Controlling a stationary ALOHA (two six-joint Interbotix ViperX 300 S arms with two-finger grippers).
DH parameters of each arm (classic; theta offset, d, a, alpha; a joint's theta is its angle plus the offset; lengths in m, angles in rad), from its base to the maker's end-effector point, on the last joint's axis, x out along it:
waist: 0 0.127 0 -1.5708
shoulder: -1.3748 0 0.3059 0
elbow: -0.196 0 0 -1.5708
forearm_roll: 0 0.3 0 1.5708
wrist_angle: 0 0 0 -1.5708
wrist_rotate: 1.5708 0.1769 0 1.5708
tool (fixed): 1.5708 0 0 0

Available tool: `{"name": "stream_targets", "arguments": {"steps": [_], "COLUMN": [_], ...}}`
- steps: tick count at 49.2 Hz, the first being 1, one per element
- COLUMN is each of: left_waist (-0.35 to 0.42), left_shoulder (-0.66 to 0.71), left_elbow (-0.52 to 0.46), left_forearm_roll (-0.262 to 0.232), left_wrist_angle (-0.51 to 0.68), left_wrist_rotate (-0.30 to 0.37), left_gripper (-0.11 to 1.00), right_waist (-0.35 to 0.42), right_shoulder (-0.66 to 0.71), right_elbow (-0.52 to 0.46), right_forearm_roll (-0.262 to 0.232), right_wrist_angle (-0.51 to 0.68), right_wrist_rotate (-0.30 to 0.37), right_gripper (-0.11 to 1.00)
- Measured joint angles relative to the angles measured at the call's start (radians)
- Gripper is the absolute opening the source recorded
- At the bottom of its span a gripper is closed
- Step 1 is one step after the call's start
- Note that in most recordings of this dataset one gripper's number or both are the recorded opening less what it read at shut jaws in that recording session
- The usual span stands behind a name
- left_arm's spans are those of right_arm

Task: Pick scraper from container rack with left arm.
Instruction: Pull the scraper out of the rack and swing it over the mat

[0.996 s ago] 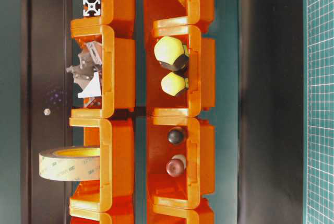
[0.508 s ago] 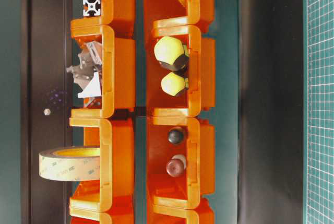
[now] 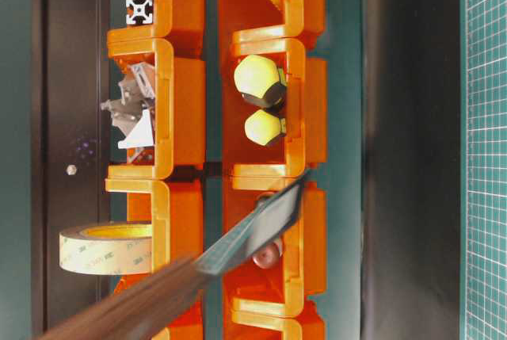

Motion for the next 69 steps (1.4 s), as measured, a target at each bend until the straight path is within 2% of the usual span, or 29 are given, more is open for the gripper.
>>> {"name": "stream_targets", "arguments": {"steps": [11, 20, 32, 47, 54, 64, 66, 69], "left_waist": [0.155, 0.262, 0.321, 0.33, 0.331, 0.336, 0.337, 0.339], "left_shoulder": [0.003, 0.055, 0.121, 0.149, 0.152, 0.152, 0.152, 0.152], "left_elbow": [0.129, 0.149, 0.152, 0.15, 0.15, 0.156, 0.16, 0.163], "left_forearm_roll": [0.0, 0.0, 0.002, 0.0, 0.002, 0.002, 0.0, 0.0], "left_wrist_angle": [-0.376, -0.508, -0.563, -0.566, -0.566, -0.568, -0.569, -0.571], "left_wrist_rotate": [0.009, 0.051, 0.161, 0.158, 0.14, 0.058, 0.038, 0.008], "left_gripper": [0.2, 0.2, 0.2, 0.2, 0.2, 0.2, 0.24, 0.42], "right_waist": [0.0, 0.0, 0.0, 0.0, 0.0, 0.0, 0.0, 0.0], "right_shoulder": [-0.005, -0.006, -0.014, -0.021, -0.021, -0.021, -0.021, -0.023], "right_elbow": [0.0, 0.0, 0.0, 0.0, 0.0, 0.0, -0.002, 0.0], "right_forearm_roll": [0.002, 0.011, 0.028, 0.029, 0.028, 0.028, 0.029, 0.029], "right_wrist_angle": [0.0, 0.011, 0.035, 0.038, 0.038, 0.04, 0.04, 0.043], "right_wrist_rotate": [0.0, 0.0, 0.002, 0.002, 0.002, 0.003, 0.003, 0.003], "right_gripper": [0.01, 0.01, 0.01, 0.01, 0.01, 0.01, 0.01, 0.01]}}
